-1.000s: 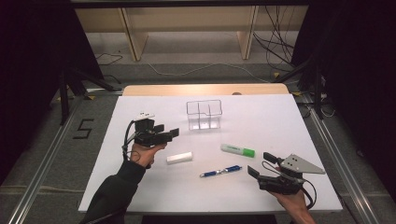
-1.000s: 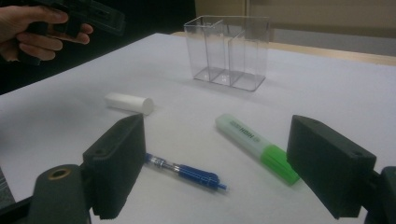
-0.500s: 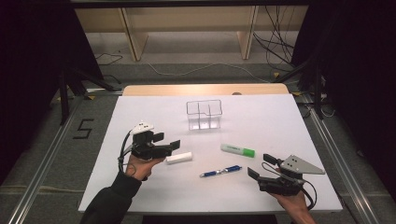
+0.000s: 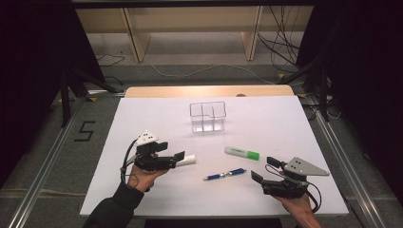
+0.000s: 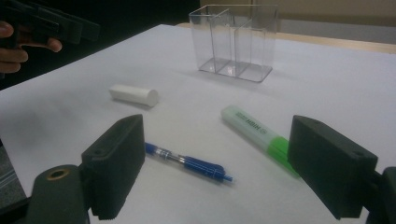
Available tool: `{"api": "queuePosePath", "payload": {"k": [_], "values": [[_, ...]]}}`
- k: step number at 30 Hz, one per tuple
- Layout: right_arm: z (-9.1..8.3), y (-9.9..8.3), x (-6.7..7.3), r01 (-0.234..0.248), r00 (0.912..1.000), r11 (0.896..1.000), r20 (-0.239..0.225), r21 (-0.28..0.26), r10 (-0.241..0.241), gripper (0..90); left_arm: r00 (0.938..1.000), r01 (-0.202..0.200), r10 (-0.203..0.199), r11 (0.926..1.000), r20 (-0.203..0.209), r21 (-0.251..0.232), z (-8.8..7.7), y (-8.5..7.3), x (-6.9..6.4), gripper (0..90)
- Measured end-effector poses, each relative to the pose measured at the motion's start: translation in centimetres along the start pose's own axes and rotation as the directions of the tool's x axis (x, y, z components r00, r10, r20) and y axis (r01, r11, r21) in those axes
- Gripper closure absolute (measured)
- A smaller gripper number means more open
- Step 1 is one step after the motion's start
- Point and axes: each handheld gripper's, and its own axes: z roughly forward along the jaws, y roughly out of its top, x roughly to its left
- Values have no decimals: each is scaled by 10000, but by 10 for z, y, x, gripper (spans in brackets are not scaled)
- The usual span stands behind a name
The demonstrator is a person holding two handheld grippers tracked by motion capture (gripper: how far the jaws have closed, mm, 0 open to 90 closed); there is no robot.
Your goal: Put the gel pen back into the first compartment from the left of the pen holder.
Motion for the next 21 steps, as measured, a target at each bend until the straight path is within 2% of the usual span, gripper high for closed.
{"api": "queuePosePath", "payload": {"k": [6,8,13,15,17,21], "values": [[1,2,1,163,9997,9996,-207,221,-158,200,10000,2,0,9998,96,-203,-5,-4,-2,179],[3,4,1,382,9989,9986,-287,355,-372,201,9999,-41,45,9996,134,-275,-7,-6,-3,179],[8,13,2,905,9929,9908,-867,1011,-818,202,9991,-361,366,9990,204,-269,-9,-11,-6,174],[13,17,3,1324,9875,9816,-1042,1378,-1185,203,9990,-369,377,9987,226,-340,-10,-12,-6,173],[19,22,4,1598,9805,9704,-1431,1809,-1348,203,9988,-374,387,9984,295,-426,-12,-13,-6,173],[36,31,7,2370,9617,9309,-2031,2780,-1842,201,9990,-263,284,9979,347,-597,-16,-16,-5,173]]}}
